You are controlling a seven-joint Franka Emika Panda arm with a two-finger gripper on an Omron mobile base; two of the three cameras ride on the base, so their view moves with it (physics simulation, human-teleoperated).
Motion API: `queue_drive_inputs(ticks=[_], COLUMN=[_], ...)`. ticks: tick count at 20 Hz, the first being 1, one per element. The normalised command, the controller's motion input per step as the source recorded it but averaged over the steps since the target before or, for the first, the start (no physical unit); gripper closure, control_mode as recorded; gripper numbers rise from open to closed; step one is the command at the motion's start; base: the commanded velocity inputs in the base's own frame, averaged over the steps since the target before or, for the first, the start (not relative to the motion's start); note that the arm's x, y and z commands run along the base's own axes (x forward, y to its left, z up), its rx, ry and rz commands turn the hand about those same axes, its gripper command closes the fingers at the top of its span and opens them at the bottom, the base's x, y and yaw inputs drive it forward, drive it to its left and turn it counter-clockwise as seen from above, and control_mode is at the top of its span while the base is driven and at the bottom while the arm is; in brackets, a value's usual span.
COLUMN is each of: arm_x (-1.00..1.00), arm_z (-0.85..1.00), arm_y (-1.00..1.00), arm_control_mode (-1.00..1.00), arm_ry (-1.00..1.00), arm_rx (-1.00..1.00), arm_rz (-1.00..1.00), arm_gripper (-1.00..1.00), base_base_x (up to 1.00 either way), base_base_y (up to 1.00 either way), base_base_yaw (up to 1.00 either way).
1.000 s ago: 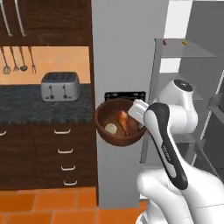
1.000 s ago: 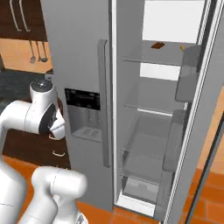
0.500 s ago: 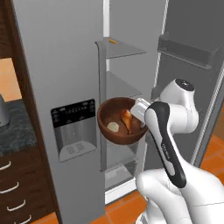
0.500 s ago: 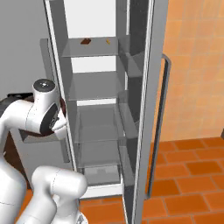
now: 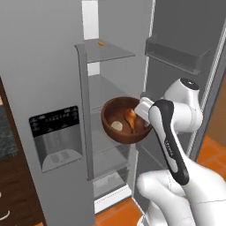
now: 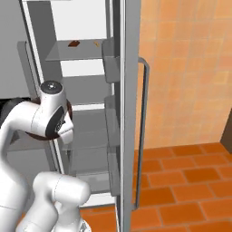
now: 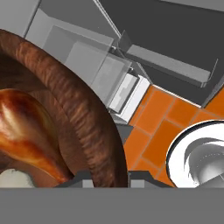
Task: Pick the chicken drumstick and garlic from their plates and place them in the bowl. Then put the bowl in the fridge.
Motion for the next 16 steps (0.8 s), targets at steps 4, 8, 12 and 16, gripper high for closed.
queue_drive_inputs(ticks=[4,8,12,16], arm_x=[0.0,0.0,0.37,0.6], arm_z=[0.0,0.0,0.0,0.0], arm_y=[0.0,0.0,-0.19,-0.09], arm_control_mode=[1.0,1.0,-1.0,-1.0], arm_ry=[0.0,0.0,0.0,-0.01], arm_rx=[0.0,0.0,0.0,0.0], arm_rz=[0.0,0.0,-0.17,-0.25], arm_gripper=[1.0,1.0,1.0,1.0], base_base_x=[0.67,0.46,0.0,0.0], base_base_y=[0.0,-0.02,0.0,0.0], base_base_yaw=[0.0,0.0,0.0,0.0])
